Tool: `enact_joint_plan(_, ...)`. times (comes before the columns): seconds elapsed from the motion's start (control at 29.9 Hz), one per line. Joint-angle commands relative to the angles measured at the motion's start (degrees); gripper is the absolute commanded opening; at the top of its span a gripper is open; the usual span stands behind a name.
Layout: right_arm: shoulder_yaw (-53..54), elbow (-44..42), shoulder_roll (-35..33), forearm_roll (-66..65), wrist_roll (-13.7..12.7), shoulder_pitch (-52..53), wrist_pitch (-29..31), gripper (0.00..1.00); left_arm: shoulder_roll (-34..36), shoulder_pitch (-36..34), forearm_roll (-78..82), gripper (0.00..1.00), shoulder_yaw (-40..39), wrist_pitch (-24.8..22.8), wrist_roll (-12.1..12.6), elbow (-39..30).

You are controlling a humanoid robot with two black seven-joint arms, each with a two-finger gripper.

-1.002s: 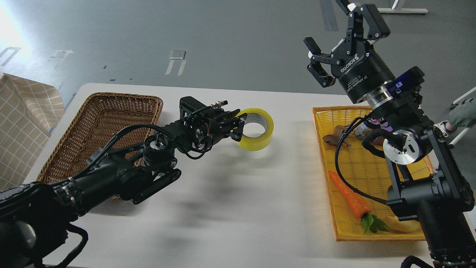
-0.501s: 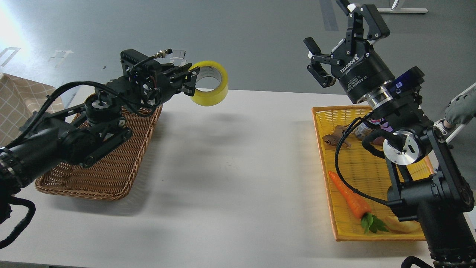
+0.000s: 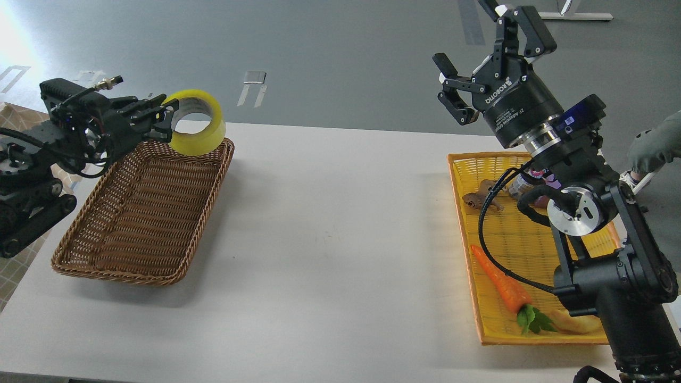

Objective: Place and transfer tape with both arms
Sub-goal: 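Lower the tape into the basket and open the left gripper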

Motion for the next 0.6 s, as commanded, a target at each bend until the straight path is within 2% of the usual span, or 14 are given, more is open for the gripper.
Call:
enact_joint_plan(0.0, -0.2, -0.1, 0.0, 0.0, 0.0, 0.0, 0.0, 1.0, 2.3, 3.5, -2.4, 0.22, 0.1, 1.8, -1.6, 0.5)
enact_joint_plan(0.13, -0.4, -0.1, 0.0, -0.1, 0.0, 0.0, 0.0, 1.0, 3.2, 8.7, -3.9, 0.22, 0.0, 4.9, -2.6, 1.9)
enact_joint_plan(0.27, -0.6, -0.2, 0.0, -0.2, 0.0, 0.0, 0.0, 1.0, 2.6, 10.7, -5.3, 0.23, 0.0, 7.1, -3.8, 5.3)
enact_joint_plan(0.37, -0.6, -0.1, 0.0, -1.1, 0.0, 0.0, 0.0, 1.0, 2.3, 12.6, -6.1, 0.23, 0.0, 7.5, -5.5, 7.7)
enact_joint_plan(0.57, -0.5, 0.0, 0.0, -1.8, 0.0, -0.7, 0.0, 1.0, 1.8, 12.8, -6.3, 0.24, 0.0, 7.5, -6.5, 9.0)
